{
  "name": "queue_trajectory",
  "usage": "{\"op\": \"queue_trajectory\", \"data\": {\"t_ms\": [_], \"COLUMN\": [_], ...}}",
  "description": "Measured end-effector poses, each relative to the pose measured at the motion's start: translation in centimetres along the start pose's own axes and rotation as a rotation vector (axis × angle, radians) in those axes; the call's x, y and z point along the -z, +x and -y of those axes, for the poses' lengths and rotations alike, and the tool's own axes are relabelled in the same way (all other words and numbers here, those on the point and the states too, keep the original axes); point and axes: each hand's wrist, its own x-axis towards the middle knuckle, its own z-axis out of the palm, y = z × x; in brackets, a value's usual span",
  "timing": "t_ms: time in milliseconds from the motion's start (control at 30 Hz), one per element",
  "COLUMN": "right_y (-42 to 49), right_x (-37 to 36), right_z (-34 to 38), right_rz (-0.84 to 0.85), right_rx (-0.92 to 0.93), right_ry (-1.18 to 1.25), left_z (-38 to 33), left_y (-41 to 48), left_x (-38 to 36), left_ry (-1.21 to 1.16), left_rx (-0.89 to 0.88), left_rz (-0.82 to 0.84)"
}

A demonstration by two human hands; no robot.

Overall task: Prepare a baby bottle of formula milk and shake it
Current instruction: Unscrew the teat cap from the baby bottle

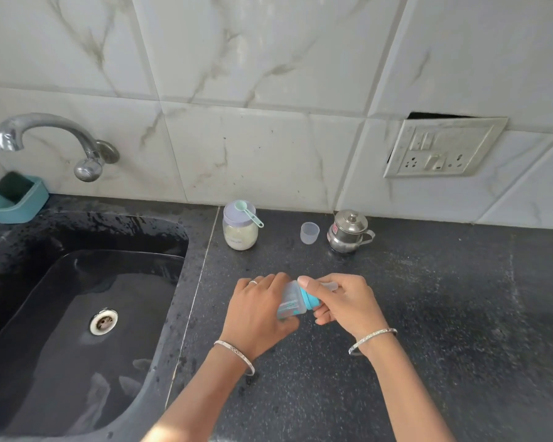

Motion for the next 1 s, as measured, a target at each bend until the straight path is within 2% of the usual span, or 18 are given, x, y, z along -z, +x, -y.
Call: {"op": "queue_trajectory", "data": {"t_ms": [133, 267, 433, 533, 633, 733, 867, 933, 1000], "right_y": [-0.8, -1.9, -2.3, -3.0, -3.4, -3.4, -2.7, -2.3, -1.8], "right_x": [0.2, 0.8, 2.1, 1.5, 0.2, -0.5, 0.9, 2.0, 2.7], "right_z": [-0.3, -0.8, -0.9, 0.5, 1.6, 1.9, 1.8, 1.5, 0.9], "right_rz": [0.077, 0.236, 0.467, 0.382, 0.226, 0.246, 0.384, 0.372, 0.306], "right_rx": [0.014, 0.068, 0.238, 0.122, 0.057, 0.069, 0.218, 0.308, 0.317], "right_ry": [-0.038, 0.03, -0.033, -0.073, -0.336, -0.486, -0.374, -0.389, -0.317], "left_z": [0.3, 1.1, 1.6, 1.5, 1.2, 1.2, 1.7, 1.8, 2.0], "left_y": [-0.6, -1.6, -2.2, -2.3, -2.4, -2.7, -3.0, -3.0, -3.1], "left_x": [0.5, 1.2, 1.3, 1.2, 0.7, 0.3, 0.2, 0.2, 0.0], "left_ry": [-0.07, -0.41, -0.465, -0.436, -0.424, -0.393, -0.425, -0.464, -0.503], "left_rx": [0.008, 0.018, -0.019, -0.032, -0.03, -0.028, -0.022, -0.013, -0.003], "left_rz": [0.163, 0.341, 0.349, 0.31, 0.268, 0.263, 0.273, 0.248, 0.194]}}
